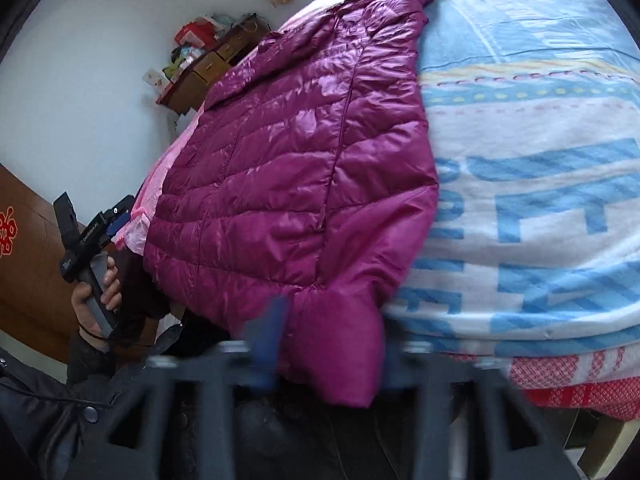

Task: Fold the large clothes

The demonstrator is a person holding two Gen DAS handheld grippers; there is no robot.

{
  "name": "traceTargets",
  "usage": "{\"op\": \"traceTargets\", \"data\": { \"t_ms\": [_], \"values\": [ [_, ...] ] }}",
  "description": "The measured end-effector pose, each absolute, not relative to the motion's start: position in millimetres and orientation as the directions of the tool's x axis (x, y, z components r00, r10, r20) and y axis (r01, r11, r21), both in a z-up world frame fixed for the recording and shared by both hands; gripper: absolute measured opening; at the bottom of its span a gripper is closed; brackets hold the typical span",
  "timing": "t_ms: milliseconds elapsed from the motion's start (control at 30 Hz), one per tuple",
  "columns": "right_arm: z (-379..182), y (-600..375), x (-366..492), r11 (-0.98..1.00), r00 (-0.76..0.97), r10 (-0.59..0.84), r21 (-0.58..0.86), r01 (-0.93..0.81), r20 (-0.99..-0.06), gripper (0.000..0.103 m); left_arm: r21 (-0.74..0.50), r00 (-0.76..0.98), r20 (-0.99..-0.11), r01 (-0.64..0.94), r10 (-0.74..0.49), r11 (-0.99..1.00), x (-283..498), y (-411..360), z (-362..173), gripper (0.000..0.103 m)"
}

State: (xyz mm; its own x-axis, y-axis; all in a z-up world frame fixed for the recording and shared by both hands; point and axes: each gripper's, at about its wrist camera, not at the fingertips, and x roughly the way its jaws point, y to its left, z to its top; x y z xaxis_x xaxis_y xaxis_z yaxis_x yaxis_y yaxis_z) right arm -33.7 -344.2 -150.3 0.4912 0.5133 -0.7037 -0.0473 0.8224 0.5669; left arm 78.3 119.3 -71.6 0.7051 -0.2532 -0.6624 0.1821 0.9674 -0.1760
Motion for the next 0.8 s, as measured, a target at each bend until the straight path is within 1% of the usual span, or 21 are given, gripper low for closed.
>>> {"op": "traceTargets", "data": {
  "t_ms": [67,133,267,367,467,567,667,800],
  "values": [
    [-146,-348,-34,0.784,0.481,0.564,0.619,-0.057,-0.671,0.02,-0.17,0.715,-0.657,0.17,-0.24,0.971,80,126,-67,0.103],
    [-133,-355,-33,0.724,0.491,0.627,0.686,-0.081,-0.605,0.019,-0.163,0.734,-0.641,0.156,-0.224,0.974,84,134,-60,0.103],
    [-96,-373,-18,0.572,0.549,0.727,0.806,-0.152,-0.412,0.018,-0.151,0.764,-0.619,0.11,-0.181,0.982,98,153,-45,0.103],
    [-70,-386,7,0.507,0.602,0.734,0.843,-0.181,-0.313,0.018,-0.164,0.78,-0.604,0.08,-0.164,0.983,107,168,-34,0.103],
    [-50,-402,45,0.544,0.671,0.671,0.824,-0.158,-0.315,0.018,-0.181,0.804,-0.572,0.069,-0.162,0.981,112,181,-20,0.103],
    [-47,-415,85,0.541,0.713,0.627,0.834,-0.109,-0.314,0.018,-0.175,0.815,-0.563,0.045,-0.137,0.984,120,192,-15,0.103],
    [-54,-425,128,0.587,0.747,0.552,0.809,-0.031,-0.371,0.018,-0.183,0.811,-0.573,0.012,-0.117,0.983,129,202,-18,0.103],
    [-85,-442,172,0.564,0.761,0.492,0.82,0.092,-0.423,0.018,-0.243,0.778,-0.611,-0.01,-0.145,0.97,145,212,-35,0.103]
  ]
}}
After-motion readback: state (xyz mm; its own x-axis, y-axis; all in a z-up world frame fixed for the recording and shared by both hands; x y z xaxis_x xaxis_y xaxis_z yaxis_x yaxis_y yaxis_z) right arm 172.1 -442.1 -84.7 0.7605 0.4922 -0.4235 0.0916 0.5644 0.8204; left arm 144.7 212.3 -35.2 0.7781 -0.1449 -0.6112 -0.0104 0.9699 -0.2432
